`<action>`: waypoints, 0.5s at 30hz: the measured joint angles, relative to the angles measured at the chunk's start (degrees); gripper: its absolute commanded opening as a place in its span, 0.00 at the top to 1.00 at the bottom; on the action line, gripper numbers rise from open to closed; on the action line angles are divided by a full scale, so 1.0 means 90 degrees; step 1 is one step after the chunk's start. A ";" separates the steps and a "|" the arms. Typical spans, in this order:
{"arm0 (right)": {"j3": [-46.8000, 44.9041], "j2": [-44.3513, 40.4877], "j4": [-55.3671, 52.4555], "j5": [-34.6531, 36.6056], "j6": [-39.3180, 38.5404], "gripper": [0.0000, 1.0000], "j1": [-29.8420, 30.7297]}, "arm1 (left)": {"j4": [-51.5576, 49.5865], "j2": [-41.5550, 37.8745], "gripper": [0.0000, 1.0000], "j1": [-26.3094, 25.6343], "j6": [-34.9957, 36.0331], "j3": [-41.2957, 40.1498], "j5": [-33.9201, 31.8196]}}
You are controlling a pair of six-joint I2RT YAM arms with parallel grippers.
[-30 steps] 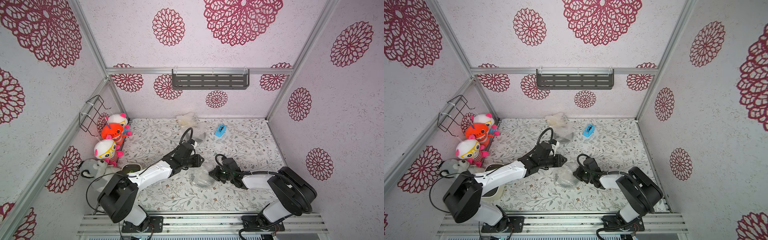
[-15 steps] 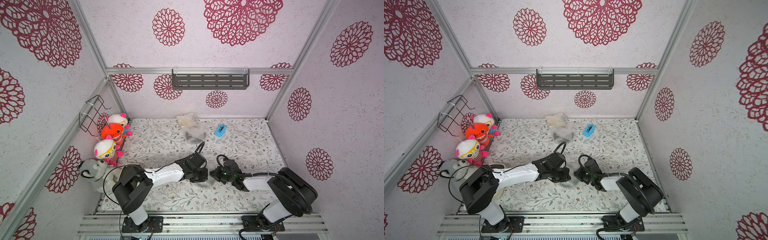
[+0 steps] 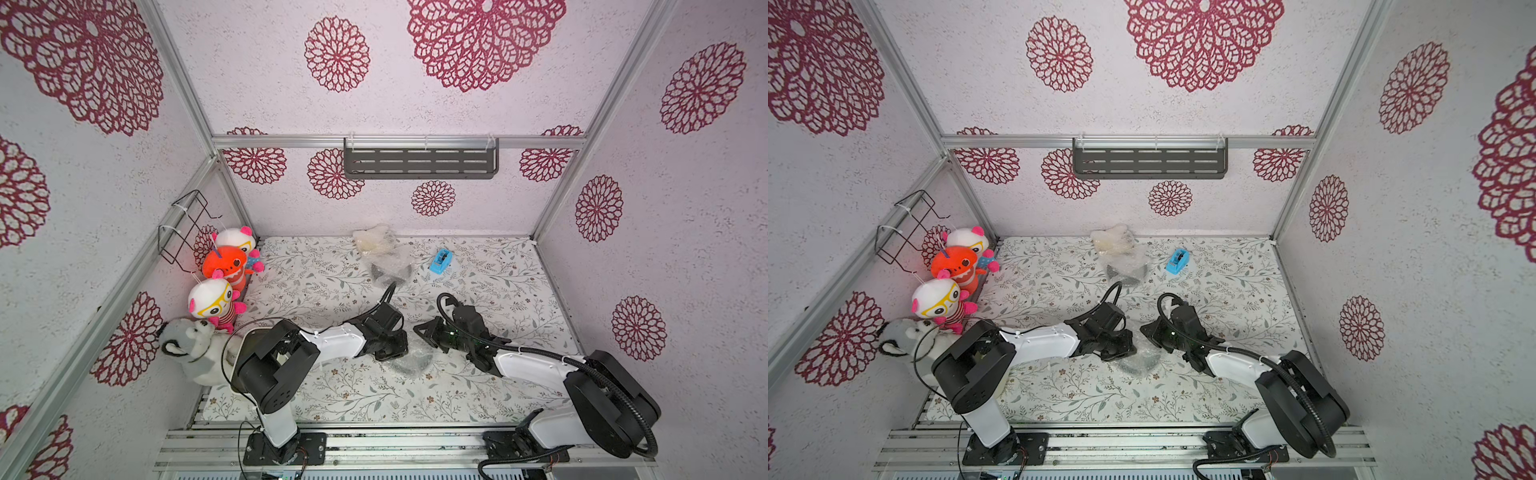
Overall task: Wrap dinner plates in bubble wrap
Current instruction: Wrap the plate in the bubble wrap.
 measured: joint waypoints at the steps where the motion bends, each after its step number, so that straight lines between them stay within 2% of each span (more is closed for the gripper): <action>1: -0.0097 0.0005 -0.0005 -0.0097 -0.0005 1.00 0.0000 | 0.0017 0.0012 1.00 0.0000 -0.0007 0.0000 0.0000; 8: -0.1020 0.0342 0.0151 -0.0325 -0.0010 1.00 -0.0012 | 0.0044 0.0019 1.00 -0.0012 -0.0034 0.0000 0.0085; 13: -0.1127 0.0619 0.0612 -0.0444 -0.0012 1.00 -0.0049 | -0.0228 -0.0454 0.81 -0.0022 0.0141 -0.0019 -0.0036; 15: -0.1127 0.0631 0.0636 -0.0452 -0.0012 1.00 -0.0049 | -0.0420 -0.0903 0.78 -0.0022 0.0233 0.0080 -0.0070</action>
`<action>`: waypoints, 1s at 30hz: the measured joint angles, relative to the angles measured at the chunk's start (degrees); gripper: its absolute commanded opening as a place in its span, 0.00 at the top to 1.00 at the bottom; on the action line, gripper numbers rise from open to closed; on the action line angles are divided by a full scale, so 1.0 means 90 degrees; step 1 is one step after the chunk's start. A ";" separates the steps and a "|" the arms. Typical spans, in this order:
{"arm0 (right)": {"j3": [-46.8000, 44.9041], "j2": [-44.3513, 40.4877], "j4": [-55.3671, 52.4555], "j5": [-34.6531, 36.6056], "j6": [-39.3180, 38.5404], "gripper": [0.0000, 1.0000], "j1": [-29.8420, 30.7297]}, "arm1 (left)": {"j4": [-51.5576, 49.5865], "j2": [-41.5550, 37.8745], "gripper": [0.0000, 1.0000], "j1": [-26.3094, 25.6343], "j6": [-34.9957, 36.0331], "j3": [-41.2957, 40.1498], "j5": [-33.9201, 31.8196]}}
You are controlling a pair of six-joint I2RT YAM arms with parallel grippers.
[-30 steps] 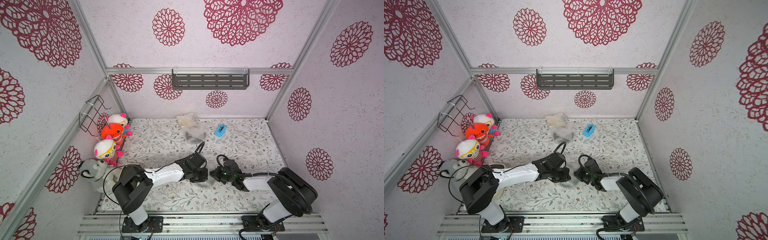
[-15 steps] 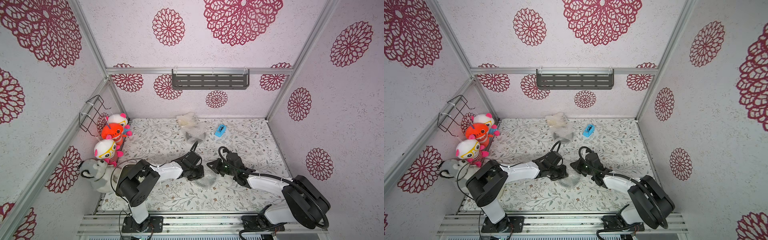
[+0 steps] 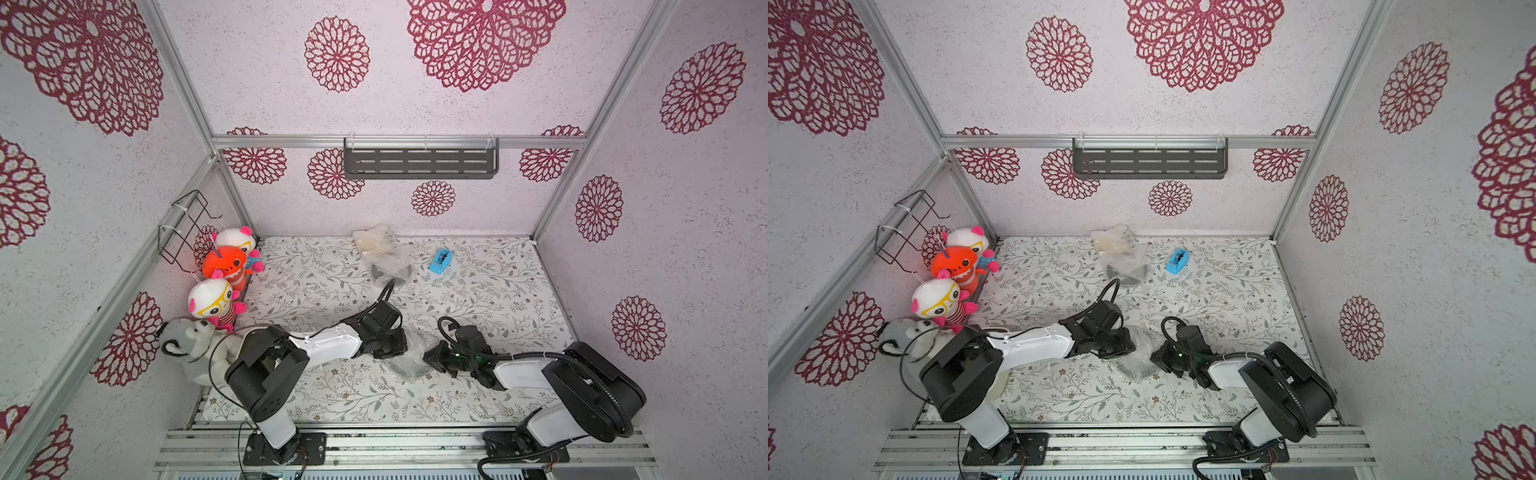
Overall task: Wrap dinner plates in bubble wrap
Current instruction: Wrap the plate in the bubble wrap.
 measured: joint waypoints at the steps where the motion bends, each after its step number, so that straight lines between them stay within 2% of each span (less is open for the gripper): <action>1: 0.0000 0.0000 -0.0002 0.0002 0.0000 1.00 0.0000 | -0.0063 -0.0189 0.78 -0.0005 0.0046 0.0141 0.0007; 5: 0.0005 0.0000 -0.0005 0.0022 0.0000 1.00 0.0002 | -0.0357 -0.0175 0.89 -0.0027 0.0124 0.1258 0.0083; 9: 0.0005 -0.0005 -0.0007 0.0049 0.0000 1.00 0.0002 | -0.0316 0.0583 0.90 -0.0070 0.0010 0.1831 0.0340; 15: 0.0002 -0.0027 -0.0012 0.0102 0.0002 1.00 0.0007 | -0.0872 0.1775 0.99 -0.0265 -0.0036 0.1751 0.0520; 20: -0.0100 -0.0255 -0.0112 0.0277 0.0041 1.00 0.0056 | -0.0656 0.1341 1.00 -0.0289 -0.0175 0.0891 0.0505; 24: -0.0277 -0.0865 -0.0437 0.0651 0.0061 0.89 0.0063 | -0.0311 0.0772 1.00 -0.0289 -0.0391 0.0075 0.0563; 30: -0.0199 -0.2790 -0.1923 0.2081 -0.0398 0.68 0.0015 | -0.0097 0.0792 1.00 -0.0282 -0.0454 -0.0046 0.0622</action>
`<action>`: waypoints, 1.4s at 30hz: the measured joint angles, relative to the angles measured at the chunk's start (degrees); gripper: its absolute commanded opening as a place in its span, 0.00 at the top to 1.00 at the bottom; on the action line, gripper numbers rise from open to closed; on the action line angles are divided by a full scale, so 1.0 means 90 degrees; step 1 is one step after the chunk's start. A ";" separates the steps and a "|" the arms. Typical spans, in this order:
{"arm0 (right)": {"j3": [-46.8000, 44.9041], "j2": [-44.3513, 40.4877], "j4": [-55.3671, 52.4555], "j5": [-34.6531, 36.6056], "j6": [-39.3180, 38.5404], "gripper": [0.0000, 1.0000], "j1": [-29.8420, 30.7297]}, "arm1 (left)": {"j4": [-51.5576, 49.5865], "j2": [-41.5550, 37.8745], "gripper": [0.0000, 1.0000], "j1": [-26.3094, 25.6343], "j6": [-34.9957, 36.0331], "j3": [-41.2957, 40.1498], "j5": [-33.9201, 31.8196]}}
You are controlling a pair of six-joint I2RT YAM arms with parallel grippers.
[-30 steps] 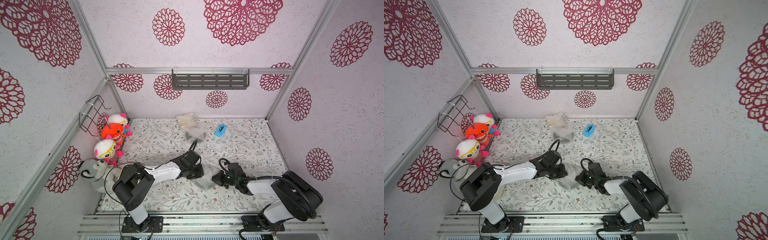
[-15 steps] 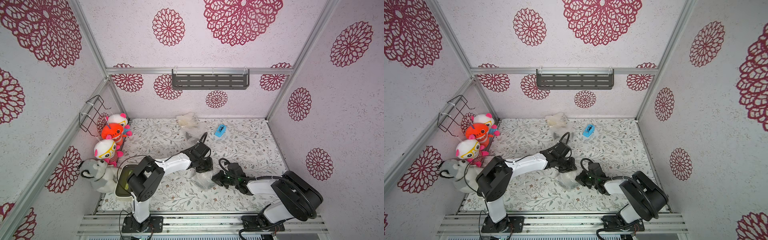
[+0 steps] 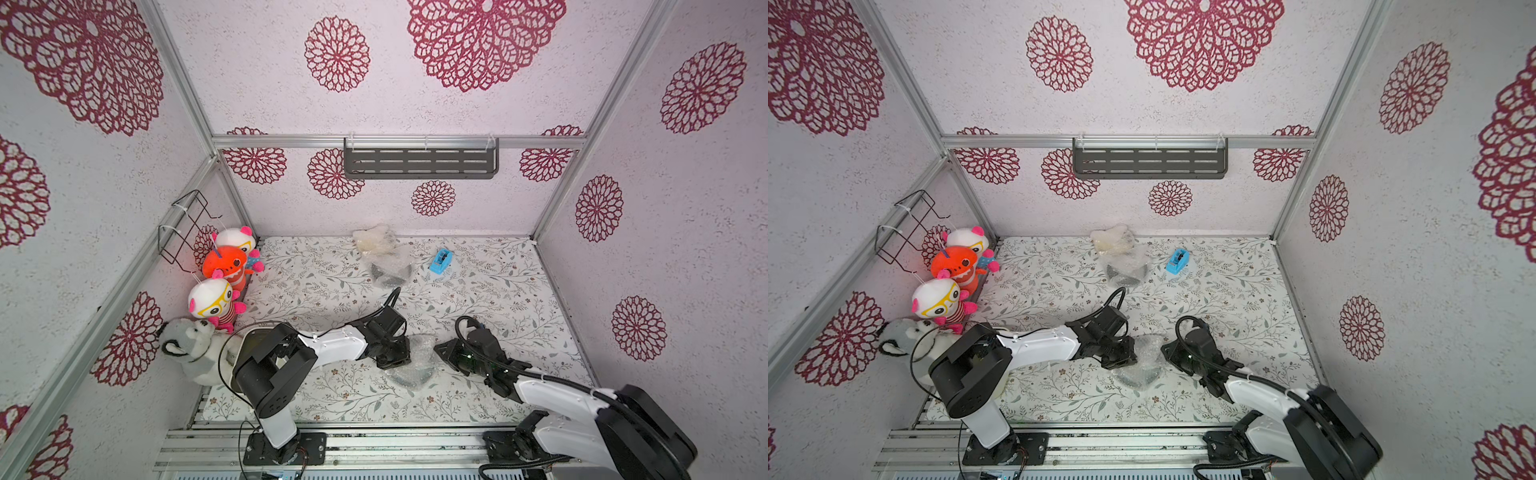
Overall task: Wrap dinner plates in bubble wrap
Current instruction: Wrap the plate in the bubble wrap.
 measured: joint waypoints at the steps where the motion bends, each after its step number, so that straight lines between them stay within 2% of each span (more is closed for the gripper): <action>1: 0.0056 -0.0260 -0.0155 0.0114 -0.0172 0.68 -0.0007 | 0.0015 0.0039 1.00 0.0000 0.0000 0.0024 0.0019; 3: 0.0245 -0.0566 -0.0306 0.0148 -0.0639 0.68 -0.0012 | 0.0049 0.0090 1.00 0.0000 0.0002 0.0058 0.0049; 5: 0.0522 -0.0459 -0.0262 -0.0187 -0.1056 0.69 -0.0017 | 0.0058 0.0095 1.00 0.0000 0.0002 0.0061 0.0058; 10: 0.1494 0.1039 0.0022 -0.1202 -0.1571 0.80 0.0090 | 0.0090 0.0092 1.00 0.0000 0.0002 0.0051 0.0061; 14: 0.1309 0.1902 0.0296 -0.1564 -0.1365 0.85 0.0155 | 0.0097 -0.0102 1.00 -0.0015 0.0090 -0.0036 -0.0005; 16: 0.0947 0.2120 0.0257 -0.1688 -0.1195 0.85 0.0153 | 0.0046 -0.0362 0.93 -0.0029 0.0117 -0.0083 -0.0032; 19: 0.0595 0.2324 0.0323 -0.1821 -0.0918 0.86 0.0153 | 0.0012 -0.0641 0.96 -0.0058 0.0119 0.0117 0.0051; 23: 0.0588 0.2358 0.0566 -0.1834 -0.0634 0.86 0.0170 | -0.0121 -0.0495 0.99 -0.0282 0.0138 0.0874 -0.0066; 26: 0.0508 0.2395 0.0780 -0.1814 -0.0423 0.86 0.0189 | -0.0175 -0.0274 1.00 -0.0427 0.0087 0.1120 -0.0051; 29: 0.0362 0.2382 0.1018 -0.1734 -0.0187 0.86 0.0194 | -0.0359 0.0104 1.00 -0.0551 0.0015 0.1061 -0.0012; 31: 0.0274 0.2312 0.1103 -0.1637 -0.0034 0.86 0.0202 | -0.0427 0.0153 1.00 -0.0588 -0.0112 0.0680 -0.0017; 34: 0.0170 0.2142 0.1158 -0.1535 0.0209 0.82 0.0236 | -0.0238 -0.0056 1.00 -0.0595 -0.0386 -0.0143 0.0002; 38: 0.0138 0.1889 0.1127 -0.1309 0.0401 0.70 0.0277 | 0.0342 -0.0308 1.00 -0.0520 -0.0695 -0.0644 0.0000; 42: 0.0350 0.1224 0.0481 -0.0777 -0.0051 0.34 0.0170 | 0.0809 -0.0262 1.00 -0.0413 -0.0884 -0.0818 0.0187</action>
